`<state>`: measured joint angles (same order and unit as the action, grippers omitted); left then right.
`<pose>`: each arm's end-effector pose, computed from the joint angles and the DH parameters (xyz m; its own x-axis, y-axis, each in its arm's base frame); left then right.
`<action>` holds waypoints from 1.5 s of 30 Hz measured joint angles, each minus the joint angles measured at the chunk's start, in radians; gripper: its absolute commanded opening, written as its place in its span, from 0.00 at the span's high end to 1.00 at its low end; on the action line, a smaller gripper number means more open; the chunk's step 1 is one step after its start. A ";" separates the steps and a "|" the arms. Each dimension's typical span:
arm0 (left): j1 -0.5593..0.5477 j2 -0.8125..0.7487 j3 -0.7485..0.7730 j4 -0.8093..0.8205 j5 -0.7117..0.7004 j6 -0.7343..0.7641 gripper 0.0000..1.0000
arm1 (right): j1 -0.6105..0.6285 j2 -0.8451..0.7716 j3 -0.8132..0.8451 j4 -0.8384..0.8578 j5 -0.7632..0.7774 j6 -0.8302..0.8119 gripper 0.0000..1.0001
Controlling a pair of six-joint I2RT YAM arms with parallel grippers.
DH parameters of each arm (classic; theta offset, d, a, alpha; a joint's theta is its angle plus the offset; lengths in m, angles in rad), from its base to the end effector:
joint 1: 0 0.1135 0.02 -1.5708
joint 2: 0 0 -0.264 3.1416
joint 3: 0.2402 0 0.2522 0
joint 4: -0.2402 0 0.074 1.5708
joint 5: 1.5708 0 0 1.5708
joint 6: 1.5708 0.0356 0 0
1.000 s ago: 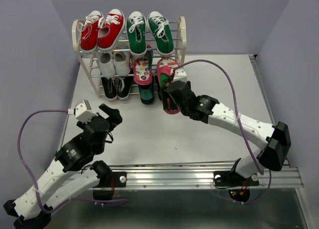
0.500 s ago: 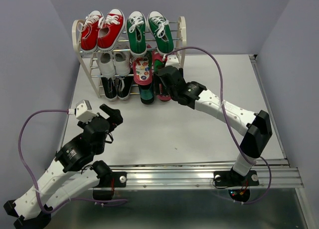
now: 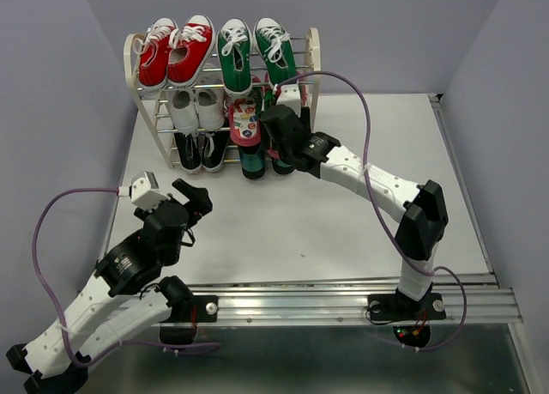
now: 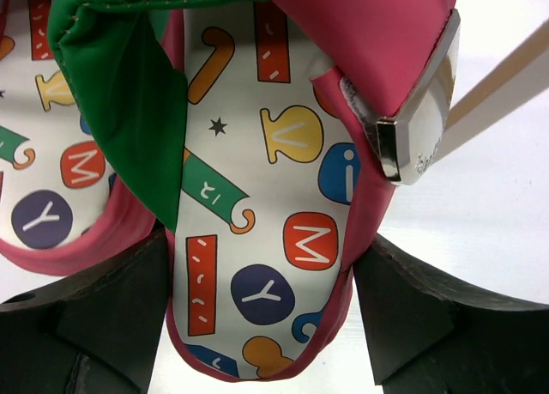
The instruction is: Place and organize the shoes onto the shoe shelf
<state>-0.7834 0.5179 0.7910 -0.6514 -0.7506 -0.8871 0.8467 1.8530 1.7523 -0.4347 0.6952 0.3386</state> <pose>0.0903 -0.0557 0.3311 -0.2172 -0.5838 -0.7823 -0.1606 0.8119 -0.5613 0.3022 0.3073 0.3504 -0.3886 -0.0544 -0.9198 -0.0861 0.9960 -0.0226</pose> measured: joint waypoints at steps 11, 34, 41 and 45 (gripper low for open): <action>0.000 0.000 -0.014 0.013 0.010 0.002 0.01 | -0.024 0.057 0.053 0.068 0.027 -0.056 0.82; 0.000 0.000 -0.014 0.019 0.010 0.006 0.01 | -0.081 0.102 0.046 0.233 0.021 -0.121 0.41; 0.000 0.000 -0.014 0.019 0.010 0.006 0.01 | -0.088 0.104 0.027 0.251 0.020 -0.106 0.14; 0.000 0.000 -0.014 0.019 0.010 0.006 0.01 | -0.088 0.104 0.018 0.272 0.014 -0.094 0.00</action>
<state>-0.7834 0.5182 0.7765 -0.6319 -0.7410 -0.8806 0.7589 1.9572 1.7702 -0.1623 0.7097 0.2447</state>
